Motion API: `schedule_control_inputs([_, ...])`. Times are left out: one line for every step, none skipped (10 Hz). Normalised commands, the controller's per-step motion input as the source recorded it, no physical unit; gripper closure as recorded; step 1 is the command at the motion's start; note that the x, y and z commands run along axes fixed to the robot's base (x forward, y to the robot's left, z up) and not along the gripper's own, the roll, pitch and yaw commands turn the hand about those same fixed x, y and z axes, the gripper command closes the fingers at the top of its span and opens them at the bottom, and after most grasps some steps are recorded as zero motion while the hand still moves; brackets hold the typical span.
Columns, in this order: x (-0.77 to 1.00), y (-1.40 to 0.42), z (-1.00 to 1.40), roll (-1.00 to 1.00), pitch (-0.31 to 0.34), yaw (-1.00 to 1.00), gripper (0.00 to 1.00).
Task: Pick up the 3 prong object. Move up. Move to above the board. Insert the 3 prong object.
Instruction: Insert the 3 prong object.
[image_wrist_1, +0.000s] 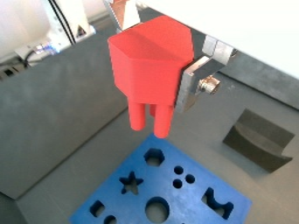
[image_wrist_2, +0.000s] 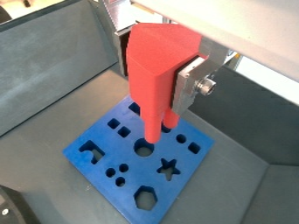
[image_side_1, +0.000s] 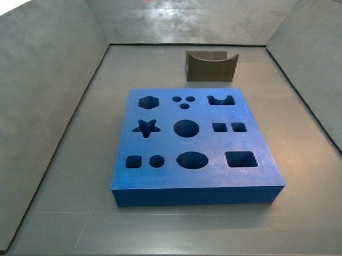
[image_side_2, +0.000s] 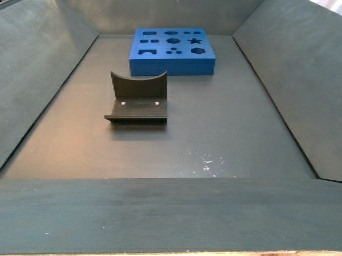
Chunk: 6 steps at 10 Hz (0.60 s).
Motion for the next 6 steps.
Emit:
schedule_control_inputs([0.09,0.14,-0.85,0.00,-0.249,0.18,1.00])
schedule_control_inputs([0.05,0.20,-0.79,0.00,-0.129,0.37,1.00])
schedule_control_inputs([0.02,0.13,-0.65,0.00,0.000,0.60,1.00])
schedule_control_inputs([0.11,0.09,-0.58,0.00,0.000,0.77,1.00])
schedule_control_inputs([0.01,0.03,-0.40,0.00,-0.091,0.83,1.00])
schedule_control_inputs([0.10,0.03,-0.24,0.00,-0.031,0.75,1.00])
